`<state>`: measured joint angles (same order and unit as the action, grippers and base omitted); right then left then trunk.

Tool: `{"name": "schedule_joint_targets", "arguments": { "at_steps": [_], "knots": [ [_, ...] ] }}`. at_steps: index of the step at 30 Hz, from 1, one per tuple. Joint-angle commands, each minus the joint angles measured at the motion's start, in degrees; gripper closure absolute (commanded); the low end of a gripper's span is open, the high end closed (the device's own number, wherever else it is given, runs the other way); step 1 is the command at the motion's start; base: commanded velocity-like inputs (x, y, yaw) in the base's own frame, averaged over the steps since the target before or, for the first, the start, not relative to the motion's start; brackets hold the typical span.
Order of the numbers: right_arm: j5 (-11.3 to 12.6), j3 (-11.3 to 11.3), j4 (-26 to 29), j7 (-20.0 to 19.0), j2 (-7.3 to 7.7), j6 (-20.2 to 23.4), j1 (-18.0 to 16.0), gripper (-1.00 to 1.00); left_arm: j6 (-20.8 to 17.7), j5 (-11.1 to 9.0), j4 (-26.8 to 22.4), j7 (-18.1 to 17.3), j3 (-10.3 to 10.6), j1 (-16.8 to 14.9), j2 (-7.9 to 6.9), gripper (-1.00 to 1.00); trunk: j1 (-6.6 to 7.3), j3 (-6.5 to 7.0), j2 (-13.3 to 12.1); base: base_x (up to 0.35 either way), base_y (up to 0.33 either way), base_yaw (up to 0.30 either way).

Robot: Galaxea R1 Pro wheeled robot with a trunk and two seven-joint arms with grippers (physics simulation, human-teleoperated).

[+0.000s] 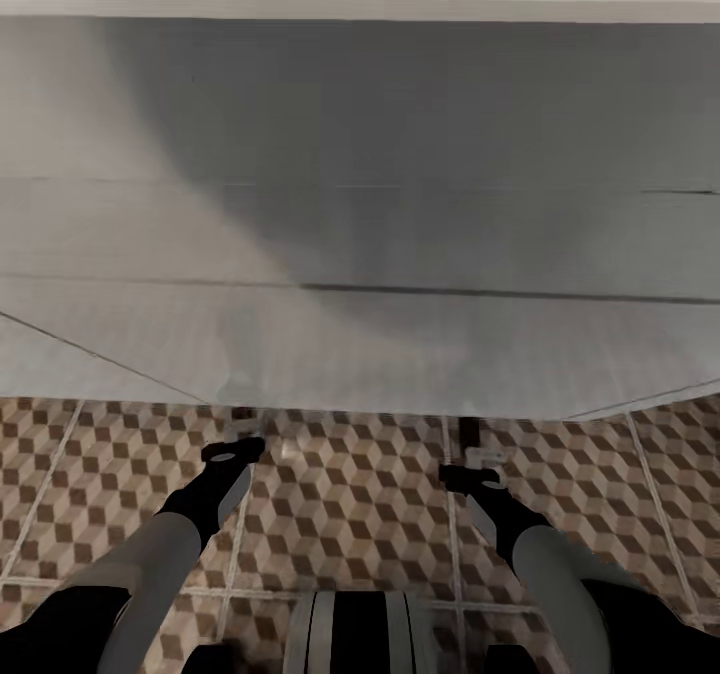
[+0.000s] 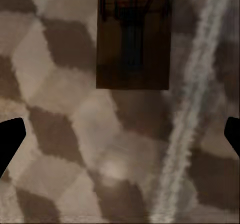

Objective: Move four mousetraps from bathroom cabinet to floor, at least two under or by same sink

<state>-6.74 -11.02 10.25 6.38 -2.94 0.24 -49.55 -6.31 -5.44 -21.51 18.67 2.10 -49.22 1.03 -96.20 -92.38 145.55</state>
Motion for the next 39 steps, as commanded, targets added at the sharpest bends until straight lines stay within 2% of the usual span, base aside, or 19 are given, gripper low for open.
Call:
{"name": "schedule_joint_targets", "arguments": {
  "at_steps": [1,39],
  "knots": [
    [-0.64,-0.48,0.02,0.10,-0.08,-0.12,-0.02,-1.00,-0.23,-0.56,-0.11,0.34,0.24,0.00,-0.02,-1.00,0.04,-0.03,0.01,-0.320,0.000,0.000],
    [-1.43,0.19,0.84,0.30,-0.75,-5.44,-0.02,-1.00,-0.09,-0.54,0.07,0.23,0.37,0.00,-0.03,-1.00,0.04,-0.03,0.01,-0.343,0.000,0.000]
  ]
}}
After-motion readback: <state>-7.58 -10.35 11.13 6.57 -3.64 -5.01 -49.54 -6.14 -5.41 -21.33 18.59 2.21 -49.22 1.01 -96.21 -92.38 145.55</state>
